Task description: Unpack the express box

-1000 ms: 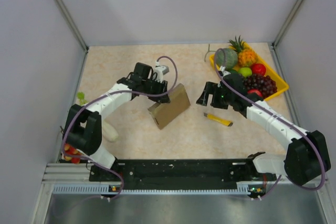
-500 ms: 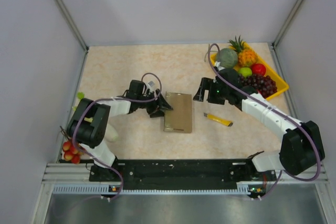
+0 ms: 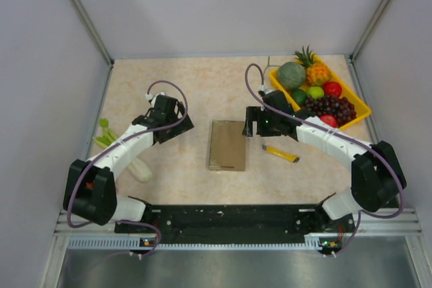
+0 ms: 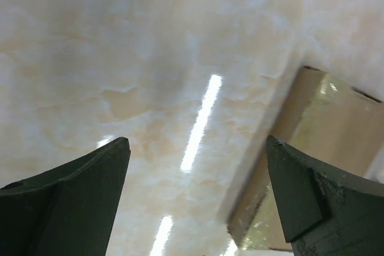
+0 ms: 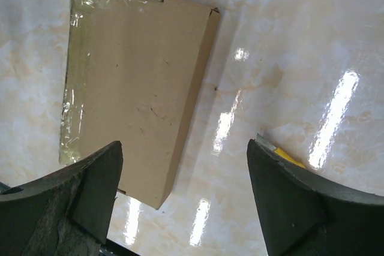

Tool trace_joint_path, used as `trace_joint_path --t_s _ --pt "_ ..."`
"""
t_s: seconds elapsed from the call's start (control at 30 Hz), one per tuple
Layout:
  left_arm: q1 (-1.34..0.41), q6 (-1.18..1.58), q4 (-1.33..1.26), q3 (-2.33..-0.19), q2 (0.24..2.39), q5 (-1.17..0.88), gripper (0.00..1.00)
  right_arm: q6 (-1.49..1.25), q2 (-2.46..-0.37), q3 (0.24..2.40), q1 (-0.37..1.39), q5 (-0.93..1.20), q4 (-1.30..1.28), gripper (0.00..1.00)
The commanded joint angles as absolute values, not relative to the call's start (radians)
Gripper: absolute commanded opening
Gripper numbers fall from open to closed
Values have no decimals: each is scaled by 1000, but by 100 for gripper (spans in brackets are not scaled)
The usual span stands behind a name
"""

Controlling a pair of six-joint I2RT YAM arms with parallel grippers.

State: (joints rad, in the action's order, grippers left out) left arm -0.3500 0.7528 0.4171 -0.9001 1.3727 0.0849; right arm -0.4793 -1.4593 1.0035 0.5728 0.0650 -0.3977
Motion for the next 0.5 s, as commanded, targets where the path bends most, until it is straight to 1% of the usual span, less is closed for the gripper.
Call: trace_joint_path --t_s 0.0,0.03,0.1,0.13,0.17,0.2,0.23,0.27,0.33,0.37,0.4,0.47 --pt "-353 713 555 -927 1315 345 99 -463 -1471 1052 600 5 -368 81" --pt "-351 681 539 -920 1295 353 99 -465 -1473 1052 601 3 -365 81" --pt "-351 628 452 -887 1272 283 99 -468 -1480 1055 610 5 -353 80" --pt "-351 580 424 -879 1264 162 93 -483 -1485 1057 612 6 -347 79" --pt "-351 560 398 -862 1267 90 88 -495 -1488 1058 615 23 -339 73" --pt "-351 549 370 -858 1276 18 85 -506 -1496 1058 615 41 -319 69" --pt "-353 542 317 -851 1307 -165 82 -523 -1515 1060 620 61 -310 65" --pt "-353 540 280 -833 1331 -245 73 -529 -1529 1063 621 81 -305 58" --pt "-365 563 198 -815 1408 -415 67 -537 -1572 1077 638 87 -305 53" --pt "-373 575 186 -808 1436 -437 63 -538 -1581 1080 643 94 -305 50" --pt "-380 581 177 -808 1463 -455 58 -532 -1592 1083 649 94 -304 49" --pt "-400 584 149 -810 1529 -480 55 -522 -1614 1086 663 72 -308 49"
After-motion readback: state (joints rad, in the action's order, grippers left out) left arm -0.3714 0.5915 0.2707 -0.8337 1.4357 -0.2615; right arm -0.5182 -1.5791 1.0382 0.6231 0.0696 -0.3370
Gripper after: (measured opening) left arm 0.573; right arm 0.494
